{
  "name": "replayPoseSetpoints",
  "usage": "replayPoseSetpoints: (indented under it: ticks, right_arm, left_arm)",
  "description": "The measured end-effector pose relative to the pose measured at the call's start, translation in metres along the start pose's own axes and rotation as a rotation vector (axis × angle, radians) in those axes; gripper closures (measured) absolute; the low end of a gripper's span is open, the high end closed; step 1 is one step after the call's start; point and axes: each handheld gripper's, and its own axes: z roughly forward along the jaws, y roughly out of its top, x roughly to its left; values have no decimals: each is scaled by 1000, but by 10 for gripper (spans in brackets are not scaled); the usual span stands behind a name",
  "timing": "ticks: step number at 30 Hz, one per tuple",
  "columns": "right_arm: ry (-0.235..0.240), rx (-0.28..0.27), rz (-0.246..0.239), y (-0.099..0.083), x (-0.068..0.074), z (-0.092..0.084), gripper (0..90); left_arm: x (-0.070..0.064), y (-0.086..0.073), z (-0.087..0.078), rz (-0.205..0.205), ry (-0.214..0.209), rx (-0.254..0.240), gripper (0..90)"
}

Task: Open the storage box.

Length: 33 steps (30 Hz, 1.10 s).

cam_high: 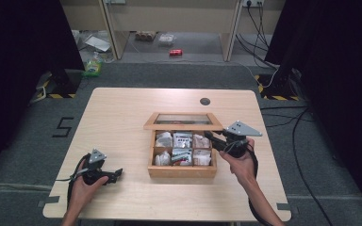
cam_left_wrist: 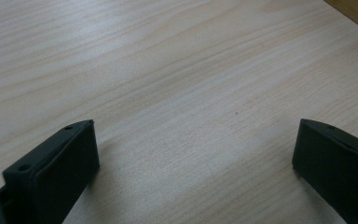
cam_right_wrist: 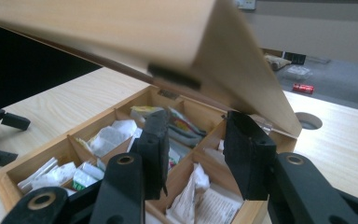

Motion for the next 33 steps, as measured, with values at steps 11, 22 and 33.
replayPoseSetpoints:
  ticks: [11, 22, 33]
  right_arm:
    - [-12, 1, 4, 16, -7, 12, 608]
    - [-28, -22, 7, 27, -14, 20, 612]
    - [-62, -31, 39, 38, -23, 32, 603]
  left_arm:
    - [0, 0, 0, 1, 0, 1, 0]
    - [0, 0, 0, 2, 0, 0, 0]
    - [0, 0, 0, 0, -1, 1, 0]
